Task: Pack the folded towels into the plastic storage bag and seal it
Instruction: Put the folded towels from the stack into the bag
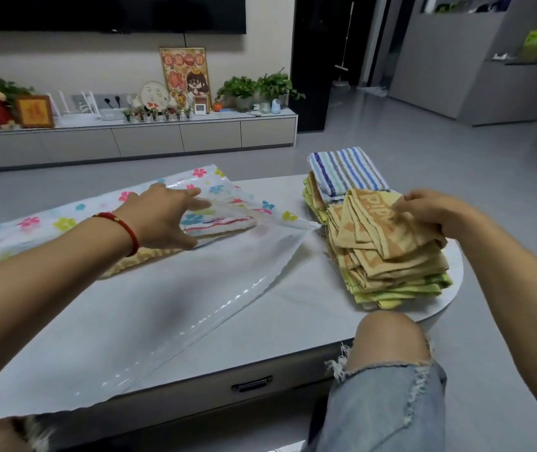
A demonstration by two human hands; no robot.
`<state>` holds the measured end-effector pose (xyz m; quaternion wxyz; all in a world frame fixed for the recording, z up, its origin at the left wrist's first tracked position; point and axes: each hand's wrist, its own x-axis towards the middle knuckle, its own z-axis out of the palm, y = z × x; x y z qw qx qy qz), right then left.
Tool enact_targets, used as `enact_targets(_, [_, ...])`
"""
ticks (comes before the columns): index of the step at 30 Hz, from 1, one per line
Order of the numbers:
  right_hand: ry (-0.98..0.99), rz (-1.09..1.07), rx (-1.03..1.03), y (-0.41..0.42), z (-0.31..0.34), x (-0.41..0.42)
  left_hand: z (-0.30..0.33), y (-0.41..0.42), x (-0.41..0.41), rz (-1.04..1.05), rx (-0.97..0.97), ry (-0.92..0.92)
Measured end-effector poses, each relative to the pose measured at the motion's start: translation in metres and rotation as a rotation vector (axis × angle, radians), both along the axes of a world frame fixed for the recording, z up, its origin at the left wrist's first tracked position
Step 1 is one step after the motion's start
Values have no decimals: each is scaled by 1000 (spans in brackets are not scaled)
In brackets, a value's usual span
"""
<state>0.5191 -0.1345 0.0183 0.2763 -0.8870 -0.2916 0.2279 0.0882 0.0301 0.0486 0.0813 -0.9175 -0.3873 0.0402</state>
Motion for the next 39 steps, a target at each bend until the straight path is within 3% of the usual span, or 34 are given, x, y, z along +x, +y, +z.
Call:
enact_targets(3, [446, 3, 96, -12, 5, 9, 7, 2, 2, 21, -37, -28])
enact_targets(6, [721, 116, 145, -21, 4, 4, 12, 4, 3, 29, -58, -81])
enact_targets(11, [793, 453, 280, -15, 17, -37, 24, 6, 1, 4, -40, -144])
enact_targets(15, [840, 873, 111, 14, 22, -104, 39, 11, -3, -10, -29, -157])
enact_targets(18, [899, 1016, 53, 55, 9, -166, 50, 12, -6, -22, -3, -188])
enact_targets(22, [964, 866, 161, 128, -34, -241, 59, 8, -8, -6, 30, -222])
enact_targets(26, [1029, 409, 520, 199, -77, -276, 67, 4, -15, 1, 27, -229])
enact_targets(29, [680, 168, 584, 226, -105, -278, 73, 3, -20, 17, 23, -242])
enact_targets(31, [615, 106, 595, 231, -118, -281, 73, 1, -21, 18, 1, -230])
enact_targets(34, [744, 76, 716, 235, -109, -288, 70, 1, -21, 10, 2, -223])
enact_targets(39, [1137, -14, 864, 208, -75, -285, 68, 5, -25, 18, -2, -253])
